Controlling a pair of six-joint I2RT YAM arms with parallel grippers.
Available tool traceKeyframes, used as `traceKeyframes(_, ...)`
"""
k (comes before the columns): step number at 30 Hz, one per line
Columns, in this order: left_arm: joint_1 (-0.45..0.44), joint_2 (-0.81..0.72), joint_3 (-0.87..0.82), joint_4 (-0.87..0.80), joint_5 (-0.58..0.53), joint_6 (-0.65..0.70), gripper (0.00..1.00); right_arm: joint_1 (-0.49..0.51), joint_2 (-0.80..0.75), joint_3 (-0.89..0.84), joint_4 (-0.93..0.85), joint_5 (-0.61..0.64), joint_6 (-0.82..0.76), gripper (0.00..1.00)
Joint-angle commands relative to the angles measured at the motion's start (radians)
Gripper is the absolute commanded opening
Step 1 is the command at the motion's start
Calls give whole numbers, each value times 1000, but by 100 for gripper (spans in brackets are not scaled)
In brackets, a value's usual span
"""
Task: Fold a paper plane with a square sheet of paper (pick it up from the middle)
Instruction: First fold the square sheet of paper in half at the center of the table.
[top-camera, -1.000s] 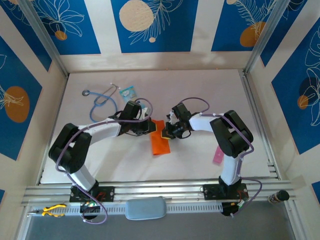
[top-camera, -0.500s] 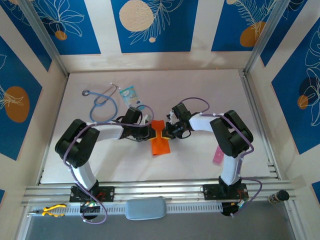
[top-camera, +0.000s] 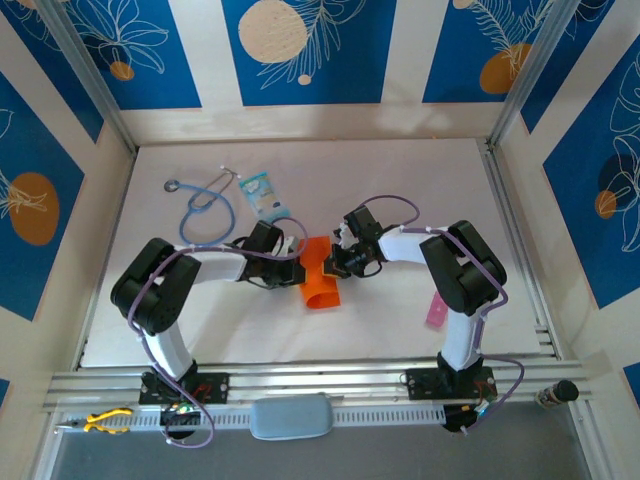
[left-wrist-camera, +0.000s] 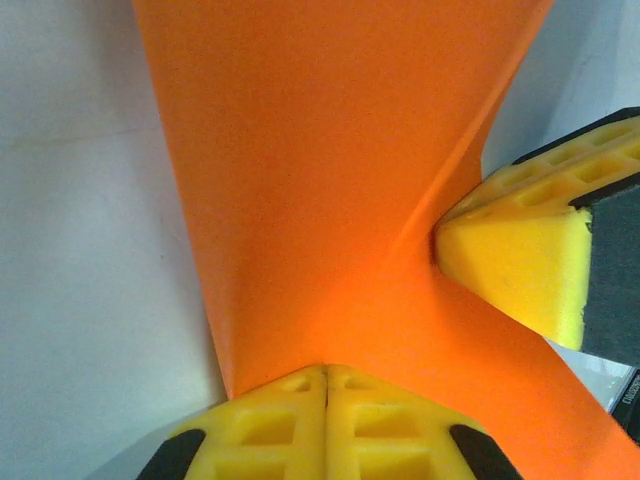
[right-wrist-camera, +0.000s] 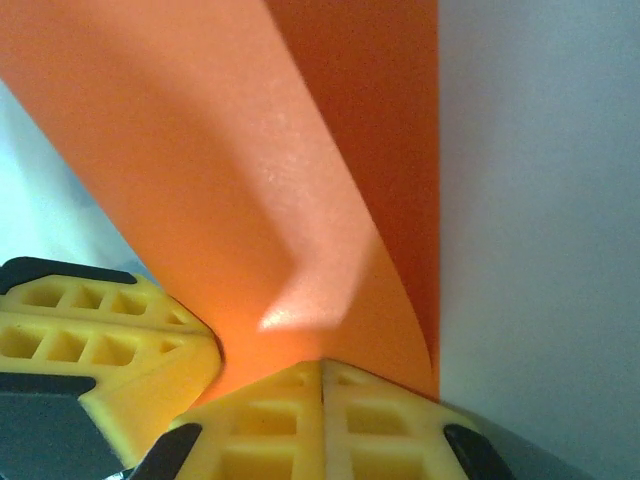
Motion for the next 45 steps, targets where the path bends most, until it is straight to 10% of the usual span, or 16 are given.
traceKeyframes(1,6,-13,-25,-77,-66,-2,0,-2,20,-44,-108,93,15,0)
traceKeyframes(12,-9,-86,-39,131,106,-300,0,1,7,-53,-111,104,26,0)
traceKeyframes(31,-23,0,-88,-97,30,-139,0,4,-10,-79,-109,141,48,0)
traceKeyframes(45,-38,-66,-34,77,167,-284,0,3,-17,-80,-100,149,67,0)
